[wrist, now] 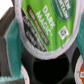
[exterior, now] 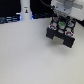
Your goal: Open the kcup holder, insert the kcup into the holder, and close the kcup holder
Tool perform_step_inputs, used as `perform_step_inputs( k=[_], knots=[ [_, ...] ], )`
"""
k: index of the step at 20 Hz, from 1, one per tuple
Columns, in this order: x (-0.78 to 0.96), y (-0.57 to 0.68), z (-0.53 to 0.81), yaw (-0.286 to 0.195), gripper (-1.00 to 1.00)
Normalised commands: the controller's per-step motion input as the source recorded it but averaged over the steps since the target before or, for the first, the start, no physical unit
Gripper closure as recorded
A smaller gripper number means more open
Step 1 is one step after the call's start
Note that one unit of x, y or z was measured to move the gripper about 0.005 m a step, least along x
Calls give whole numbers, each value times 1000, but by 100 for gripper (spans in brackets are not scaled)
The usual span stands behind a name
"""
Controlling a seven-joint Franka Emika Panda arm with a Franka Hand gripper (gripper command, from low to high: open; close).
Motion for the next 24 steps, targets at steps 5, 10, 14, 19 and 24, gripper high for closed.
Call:
perform_step_inputs(
  k=[5, 10, 14, 19, 24],
  knots=[
    [57, 113, 112, 67, -100],
    [136, -14, 364, 91, -100],
    [212, -175, 529, 87, -100],
    [379, -345, 506, 53, -100],
    [585, -430, 344, 19, -100]
  ],
)
